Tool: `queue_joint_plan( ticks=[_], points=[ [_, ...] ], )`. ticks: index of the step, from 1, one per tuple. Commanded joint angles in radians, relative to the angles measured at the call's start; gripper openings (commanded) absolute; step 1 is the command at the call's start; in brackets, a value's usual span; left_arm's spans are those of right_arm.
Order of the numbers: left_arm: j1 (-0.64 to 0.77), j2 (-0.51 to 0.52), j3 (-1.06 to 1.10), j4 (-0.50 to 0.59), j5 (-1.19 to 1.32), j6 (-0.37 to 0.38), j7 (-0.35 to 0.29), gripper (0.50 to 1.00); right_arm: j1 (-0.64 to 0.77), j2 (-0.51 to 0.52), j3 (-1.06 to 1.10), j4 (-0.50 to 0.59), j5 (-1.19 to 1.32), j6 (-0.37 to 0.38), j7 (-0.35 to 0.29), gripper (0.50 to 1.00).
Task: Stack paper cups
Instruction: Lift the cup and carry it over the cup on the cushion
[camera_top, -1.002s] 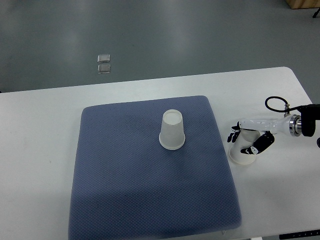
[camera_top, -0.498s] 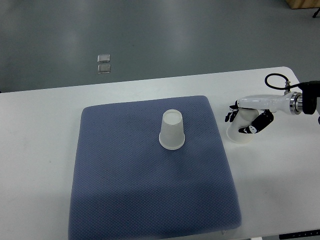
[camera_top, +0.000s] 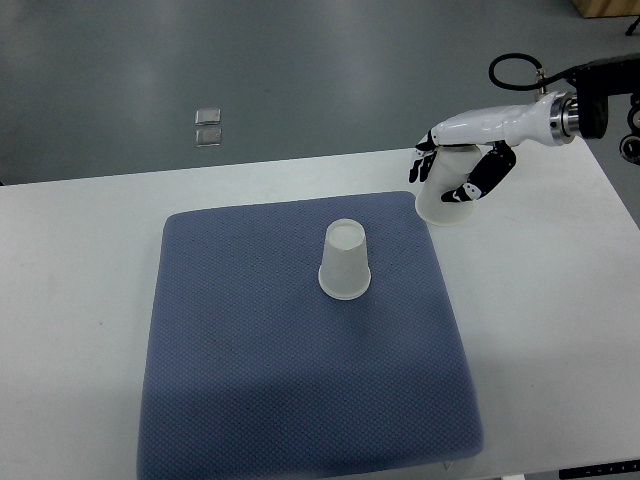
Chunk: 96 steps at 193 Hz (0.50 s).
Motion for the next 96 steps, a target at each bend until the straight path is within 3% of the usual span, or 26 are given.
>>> queue_joint_plan(
  ticks=[1,96],
  points=[
    [0.000,0.000,0.000,0.000,0.000,0.000,0.000,1.000,0.050,0.021,-0.003,0.016,0.016,0.031,-0.004,0.625],
    [0.000,0.000,0.000,0.000,0.000,0.000,0.000,1.000,0.107,0.206,-0.010,-0.013,0.077,0.051,-0.007,0.631]
  ],
)
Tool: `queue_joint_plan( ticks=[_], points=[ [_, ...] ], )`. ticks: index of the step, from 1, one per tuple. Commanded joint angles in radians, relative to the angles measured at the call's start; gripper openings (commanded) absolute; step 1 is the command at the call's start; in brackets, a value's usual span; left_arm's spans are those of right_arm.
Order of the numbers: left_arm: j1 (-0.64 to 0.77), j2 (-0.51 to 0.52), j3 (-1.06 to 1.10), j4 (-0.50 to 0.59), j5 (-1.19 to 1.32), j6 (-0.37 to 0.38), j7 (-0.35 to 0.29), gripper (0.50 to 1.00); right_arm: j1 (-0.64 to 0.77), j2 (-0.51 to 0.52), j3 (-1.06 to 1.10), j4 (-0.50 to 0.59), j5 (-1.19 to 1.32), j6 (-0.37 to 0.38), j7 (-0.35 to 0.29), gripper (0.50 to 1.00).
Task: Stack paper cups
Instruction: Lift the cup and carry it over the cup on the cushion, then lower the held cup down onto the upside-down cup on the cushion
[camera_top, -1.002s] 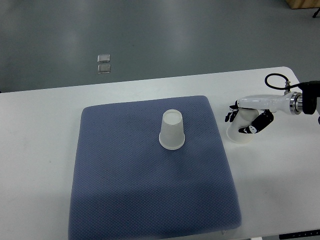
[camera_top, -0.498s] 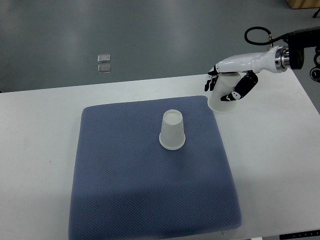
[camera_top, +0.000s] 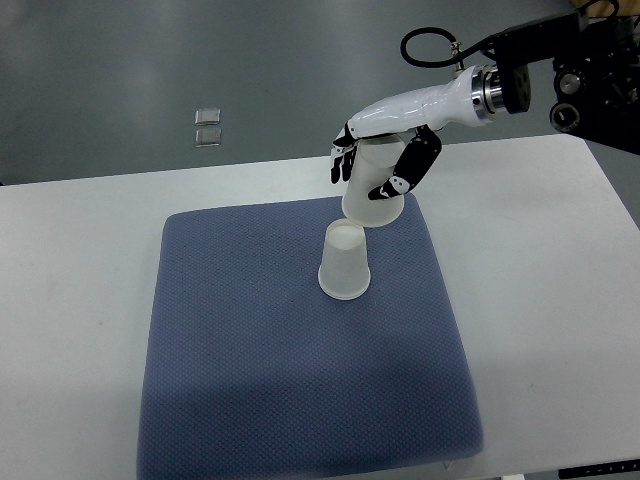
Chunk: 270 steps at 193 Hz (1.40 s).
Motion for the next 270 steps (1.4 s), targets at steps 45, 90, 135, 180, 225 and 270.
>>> queue_joint_plan(
  ticks=[45,90,135,180,225,270],
  points=[
    [0.000,0.000,0.000,0.000,0.000,0.000,0.000,1.000,-0.027,0.068,-0.002,-0.029,0.004,0.000,-0.001,0.631],
    [0.000,0.000,0.000,0.000,0.000,0.000,0.000,1.000,-0.055,0.105,-0.002,-0.044,0.004,-0.001,-0.001,0.633],
    [0.000,0.000,0.000,0.000,0.000,0.000,0.000,1.000,-0.058,0.128,-0.002,-0.070,0.004,-0.003,-0.001,0.633],
    [0.000,0.000,0.000,0.000,0.000,0.000,0.000,1.000,-0.078,0.132,-0.002,-0.092,0.004,-0.005,-0.001,0.633],
    [0.000,0.000,0.000,0.000,0.000,0.000,0.000,1.000,-0.098,0.132,0.000,-0.109,0.002,-0.011,-0.001,0.633],
    [0.000,0.000,0.000,0.000,0.000,0.000,0.000,1.000,-0.115,0.151,0.007,-0.107,0.005,-0.023,0.000,0.717]
  ],
)
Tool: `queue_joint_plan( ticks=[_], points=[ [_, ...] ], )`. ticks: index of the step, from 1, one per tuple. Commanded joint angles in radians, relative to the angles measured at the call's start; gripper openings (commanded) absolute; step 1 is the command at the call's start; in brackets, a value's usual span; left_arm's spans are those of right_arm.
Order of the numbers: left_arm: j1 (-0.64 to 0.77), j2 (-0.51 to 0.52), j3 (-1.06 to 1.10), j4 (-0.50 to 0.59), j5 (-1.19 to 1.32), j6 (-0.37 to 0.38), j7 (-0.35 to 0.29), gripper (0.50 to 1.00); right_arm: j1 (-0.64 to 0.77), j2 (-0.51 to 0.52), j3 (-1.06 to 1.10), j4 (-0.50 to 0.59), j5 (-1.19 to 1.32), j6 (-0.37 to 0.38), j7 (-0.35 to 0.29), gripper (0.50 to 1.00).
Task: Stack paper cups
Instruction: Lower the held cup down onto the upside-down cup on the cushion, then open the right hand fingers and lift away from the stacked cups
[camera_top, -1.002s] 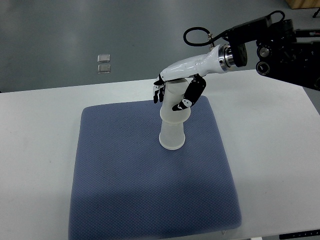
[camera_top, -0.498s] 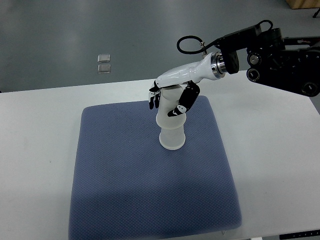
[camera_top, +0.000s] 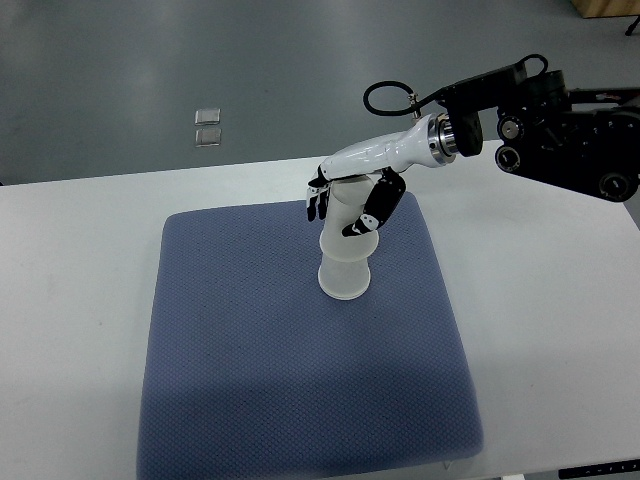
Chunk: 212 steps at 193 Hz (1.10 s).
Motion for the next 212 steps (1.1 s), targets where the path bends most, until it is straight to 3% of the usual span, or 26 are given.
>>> queue_joint_plan(
  ticks=[1,100,154,212],
  points=[
    [0.000,0.000,0.000,0.000,0.000,0.000,0.000,1.000,-0.005,0.011,0.004,0.001,0.002,-0.004,0.002,0.717],
    [0.000,0.000,0.000,0.000,0.000,0.000,0.000,1.000,-0.025,0.014,0.005,0.001,0.002,-0.013,0.002,0.797],
    [0.000,0.000,0.000,0.000,0.000,0.000,0.000,1.000,-0.011,0.006,0.013,0.001,0.002,-0.036,0.002,0.901],
    [0.000,0.000,0.000,0.000,0.000,0.000,0.000,1.000,-0.011,-0.006,0.137,-0.023,0.042,-0.062,0.003,0.911]
  ],
)
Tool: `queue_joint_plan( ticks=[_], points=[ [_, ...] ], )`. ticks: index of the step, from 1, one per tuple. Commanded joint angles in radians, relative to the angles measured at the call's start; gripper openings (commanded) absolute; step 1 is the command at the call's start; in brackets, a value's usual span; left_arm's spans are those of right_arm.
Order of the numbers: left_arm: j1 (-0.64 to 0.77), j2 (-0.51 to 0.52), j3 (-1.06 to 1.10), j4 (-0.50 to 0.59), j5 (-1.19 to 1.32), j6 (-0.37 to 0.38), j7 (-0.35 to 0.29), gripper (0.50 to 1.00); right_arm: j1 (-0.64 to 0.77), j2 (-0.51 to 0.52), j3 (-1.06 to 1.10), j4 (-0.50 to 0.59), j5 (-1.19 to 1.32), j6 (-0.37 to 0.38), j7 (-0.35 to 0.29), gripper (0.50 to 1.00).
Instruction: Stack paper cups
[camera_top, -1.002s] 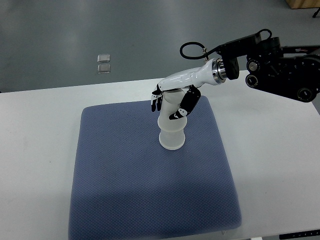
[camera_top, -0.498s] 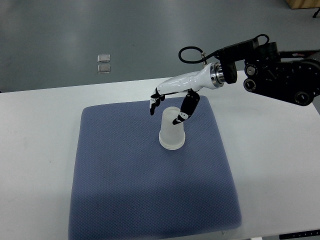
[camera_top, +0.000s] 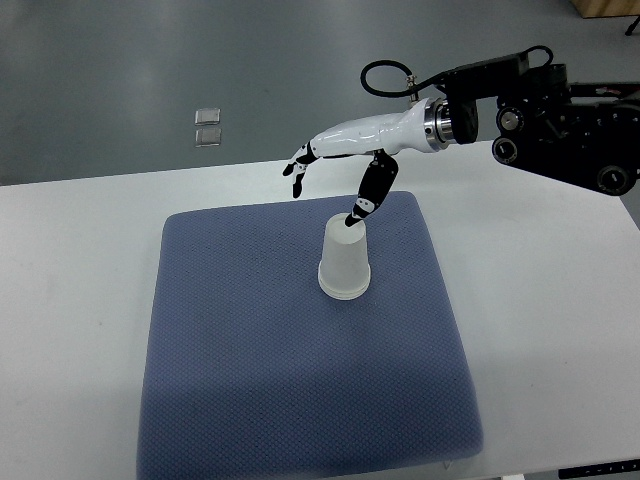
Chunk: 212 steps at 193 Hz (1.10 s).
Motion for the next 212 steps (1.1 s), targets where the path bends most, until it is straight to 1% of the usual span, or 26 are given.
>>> queue_joint_plan(
  ticks=[1,45,71,88,130,147,162,181,212],
  points=[
    [0.000,0.000,0.000,0.000,0.000,0.000,0.000,1.000,-0.020,0.001,0.072,-0.027,0.044,0.001,0.000,0.911],
    [0.000,0.000,0.000,0.000,0.000,0.000,0.000,1.000,-0.096,0.024,0.201,-0.164,0.317,0.001,-0.002,0.911],
    [0.000,0.000,0.000,0.000,0.000,0.000,0.000,1.000,-0.135,0.071,0.273,-0.265,0.507,-0.001,-0.002,0.911],
    [0.000,0.000,0.000,0.000,0.000,0.000,0.000,1.000,-0.165,0.082,0.313,-0.320,0.632,-0.001,-0.002,0.911],
    [0.000,0.000,0.000,0.000,0.000,0.000,0.000,1.000,-0.237,0.083,0.331,-0.442,0.958,-0.008,-0.002,0.911],
    [0.000,0.000,0.000,0.000,0.000,0.000,0.000,1.000,-0.287,0.083,0.331,-0.472,1.060,-0.047,-0.002,0.911],
    [0.000,0.000,0.000,0.000,0.000,0.000,0.000,1.000,-0.323,0.083,0.333,-0.478,1.138,-0.062,-0.002,0.911],
    [0.000,0.000,0.000,0.000,0.000,0.000,0.000,1.000,-0.362,0.083,0.333,-0.478,1.258,-0.064,-0.003,0.911],
    [0.000,0.000,-0.002,0.000,0.000,0.000,0.000,1.000,-0.389,0.083,0.333,-0.477,1.422,-0.064,-0.002,0.911]
  ],
)
